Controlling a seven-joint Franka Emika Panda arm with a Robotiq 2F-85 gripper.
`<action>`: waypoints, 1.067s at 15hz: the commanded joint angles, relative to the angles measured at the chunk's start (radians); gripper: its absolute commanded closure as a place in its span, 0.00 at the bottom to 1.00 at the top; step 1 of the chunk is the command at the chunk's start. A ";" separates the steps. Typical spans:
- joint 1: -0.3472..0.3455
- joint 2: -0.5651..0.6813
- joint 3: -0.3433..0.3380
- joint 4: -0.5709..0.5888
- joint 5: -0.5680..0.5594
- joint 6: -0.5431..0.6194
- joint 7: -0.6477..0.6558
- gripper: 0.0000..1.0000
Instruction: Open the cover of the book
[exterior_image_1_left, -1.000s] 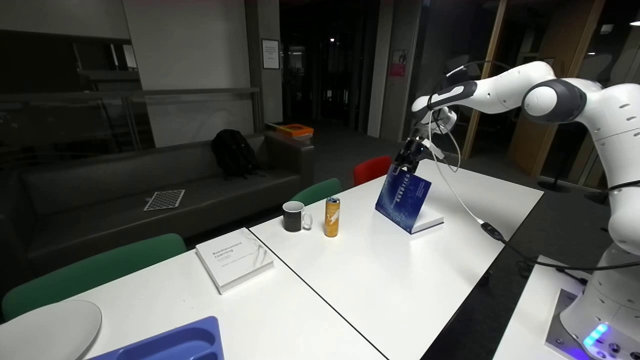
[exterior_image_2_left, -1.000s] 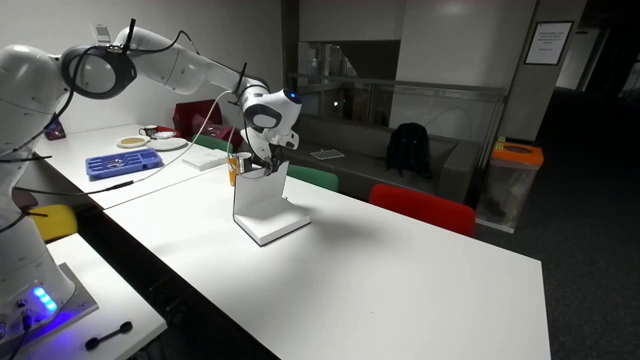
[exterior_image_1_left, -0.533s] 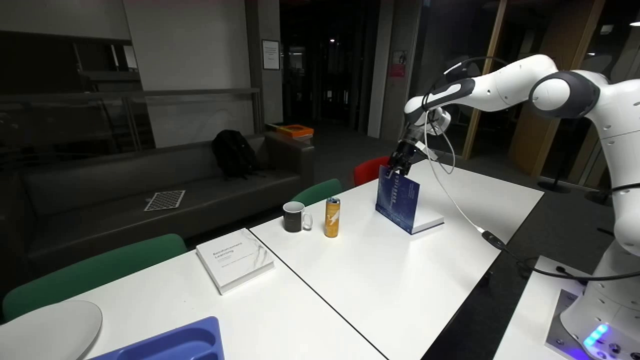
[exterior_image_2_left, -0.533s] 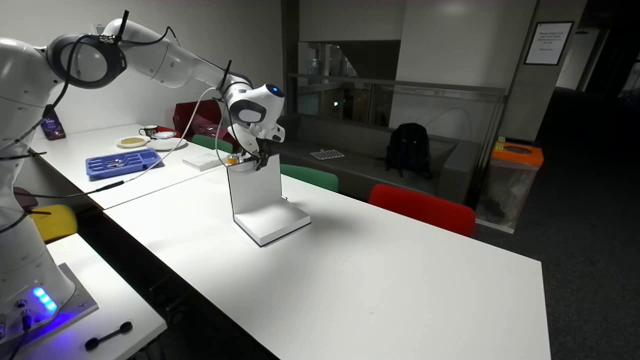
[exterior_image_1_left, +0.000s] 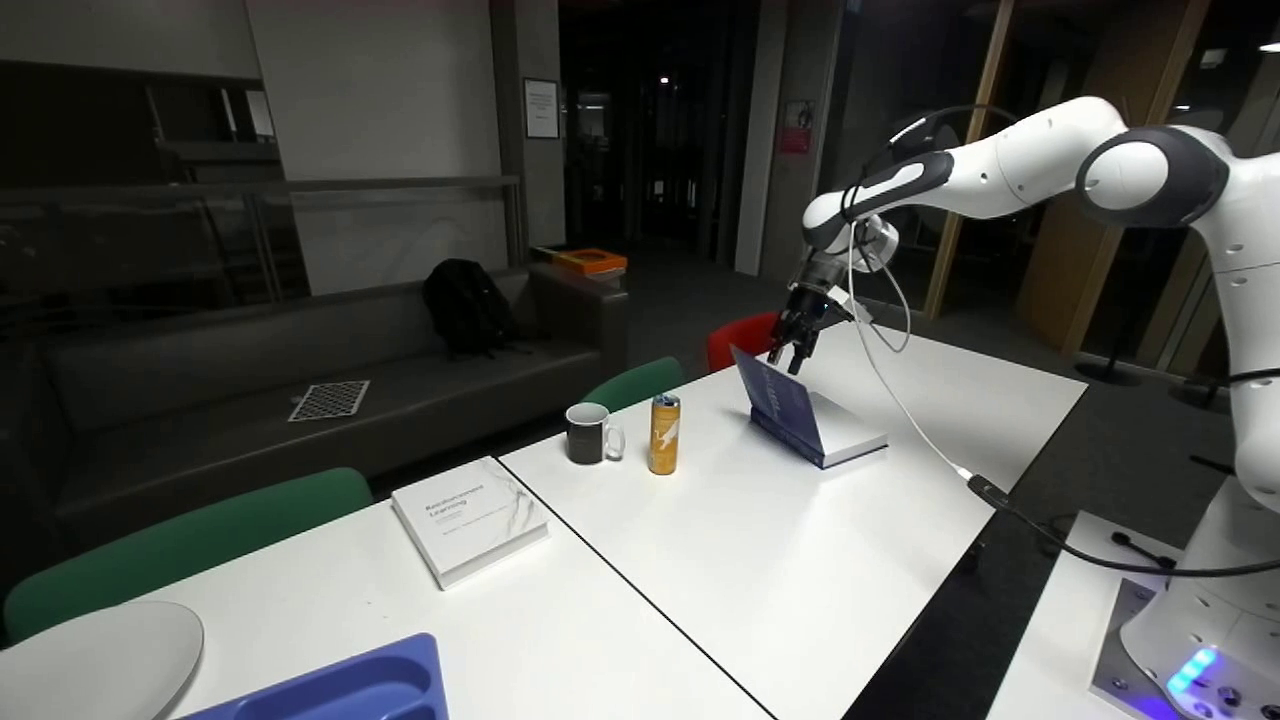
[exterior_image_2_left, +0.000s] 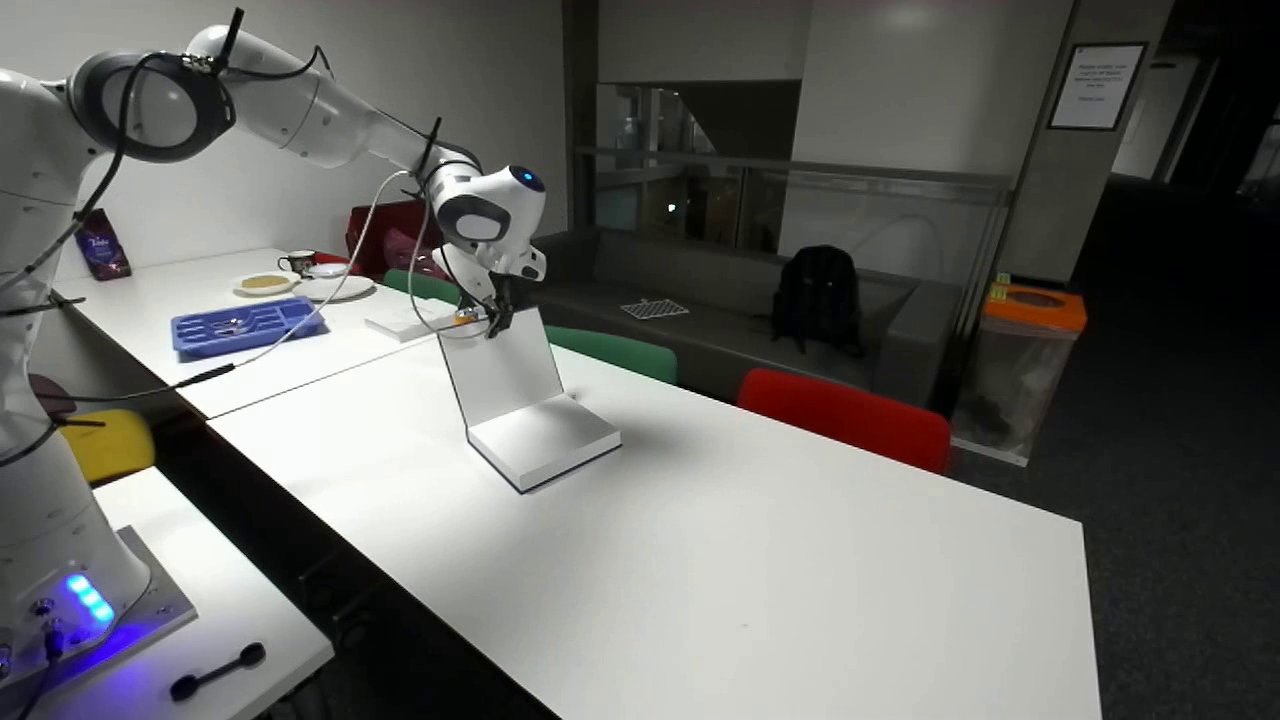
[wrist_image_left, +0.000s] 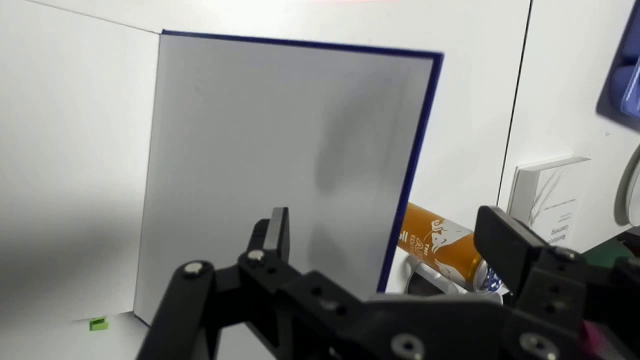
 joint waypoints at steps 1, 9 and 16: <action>0.018 -0.090 0.015 -0.114 -0.006 0.027 0.013 0.00; 0.041 -0.134 0.003 -0.165 -0.045 0.058 -0.005 0.00; 0.051 -0.241 -0.017 -0.318 -0.337 0.269 -0.113 0.00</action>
